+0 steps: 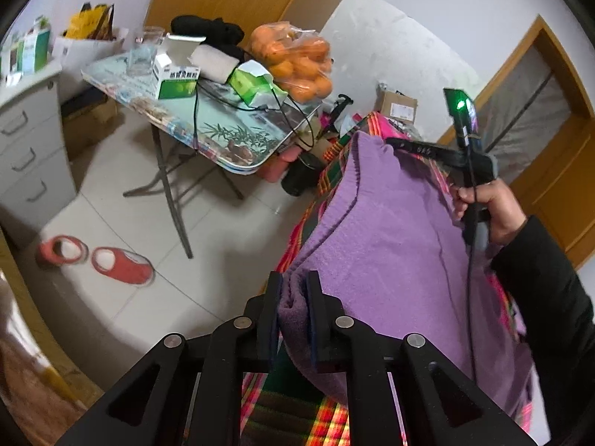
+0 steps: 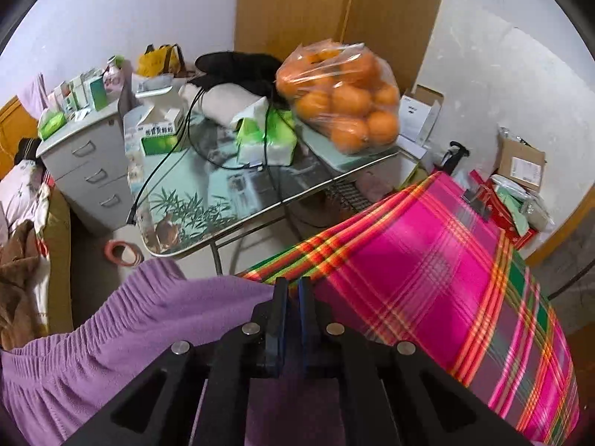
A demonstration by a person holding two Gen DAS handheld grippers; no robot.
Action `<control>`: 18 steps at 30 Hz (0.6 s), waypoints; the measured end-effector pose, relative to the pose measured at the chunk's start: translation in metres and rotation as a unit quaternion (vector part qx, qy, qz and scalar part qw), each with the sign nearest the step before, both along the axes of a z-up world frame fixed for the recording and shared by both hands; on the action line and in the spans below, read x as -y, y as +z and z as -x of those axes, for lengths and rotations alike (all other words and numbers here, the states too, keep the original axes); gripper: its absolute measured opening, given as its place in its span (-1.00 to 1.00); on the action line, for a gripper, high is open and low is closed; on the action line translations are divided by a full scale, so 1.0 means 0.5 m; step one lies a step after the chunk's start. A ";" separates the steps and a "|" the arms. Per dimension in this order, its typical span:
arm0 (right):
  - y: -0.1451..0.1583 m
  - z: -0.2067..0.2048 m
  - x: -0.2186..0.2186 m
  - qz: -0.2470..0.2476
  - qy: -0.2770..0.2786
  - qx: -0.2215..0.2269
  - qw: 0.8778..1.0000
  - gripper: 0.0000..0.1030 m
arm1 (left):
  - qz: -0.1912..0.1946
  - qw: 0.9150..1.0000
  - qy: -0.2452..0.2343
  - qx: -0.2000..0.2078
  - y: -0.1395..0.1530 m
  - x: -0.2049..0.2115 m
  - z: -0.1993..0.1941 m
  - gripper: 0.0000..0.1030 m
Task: Fold clothes
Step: 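Grasp the ribbed hem with the left gripper while the right gripper grasps the hem too, then lift the sweater by its hem and lay it flat, opening both grippers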
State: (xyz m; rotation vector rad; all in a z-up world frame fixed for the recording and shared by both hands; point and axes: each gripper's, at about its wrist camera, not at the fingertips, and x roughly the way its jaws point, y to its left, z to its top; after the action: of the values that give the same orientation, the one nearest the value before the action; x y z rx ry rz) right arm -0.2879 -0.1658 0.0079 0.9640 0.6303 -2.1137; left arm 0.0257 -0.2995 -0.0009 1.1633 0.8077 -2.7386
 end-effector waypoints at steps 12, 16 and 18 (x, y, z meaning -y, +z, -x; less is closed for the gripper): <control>0.163 -0.174 -0.119 -0.005 -0.052 -0.141 0.989 -0.74 | 0.060 0.996 0.047 -0.039 0.067 -0.010 -0.075 -0.74; 0.196 -0.261 -0.144 -0.008 -0.048 -0.176 0.983 -0.74 | 0.081 0.996 -0.007 -0.042 0.070 -0.080 -0.069 -0.74; 0.206 -0.300 -0.160 -0.009 -0.044 -0.184 0.982 -0.74 | 0.089 0.995 -0.023 -0.030 0.059 -0.107 -0.060 -0.74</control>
State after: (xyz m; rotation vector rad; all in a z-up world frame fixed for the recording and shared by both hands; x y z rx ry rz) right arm -0.1377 -0.0857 0.1107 0.6206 0.8002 -2.3929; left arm 0.0555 -0.2462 0.0285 1.0828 0.5333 -2.8247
